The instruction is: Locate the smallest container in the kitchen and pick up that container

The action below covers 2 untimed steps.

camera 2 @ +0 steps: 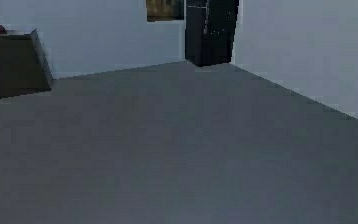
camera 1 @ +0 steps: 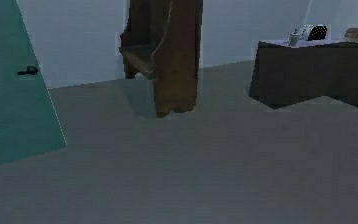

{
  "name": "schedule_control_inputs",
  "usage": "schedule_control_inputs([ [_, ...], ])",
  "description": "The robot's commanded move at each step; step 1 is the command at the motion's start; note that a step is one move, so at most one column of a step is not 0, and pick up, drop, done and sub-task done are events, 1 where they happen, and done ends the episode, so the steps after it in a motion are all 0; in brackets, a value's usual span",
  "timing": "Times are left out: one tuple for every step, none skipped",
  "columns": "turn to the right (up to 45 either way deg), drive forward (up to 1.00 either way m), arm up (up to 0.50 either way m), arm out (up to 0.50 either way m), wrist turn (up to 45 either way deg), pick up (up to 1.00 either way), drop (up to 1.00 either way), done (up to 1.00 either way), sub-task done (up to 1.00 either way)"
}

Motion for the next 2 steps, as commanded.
schedule_control_inputs([
  [0.0, 0.15, 0.0, 0.0, 0.0, 0.0, 0.0, 0.0, 0.0],
  [-24.0, 0.0, 0.0, 0.0, 0.0, 0.0, 0.0, 0.0, 0.0],
])
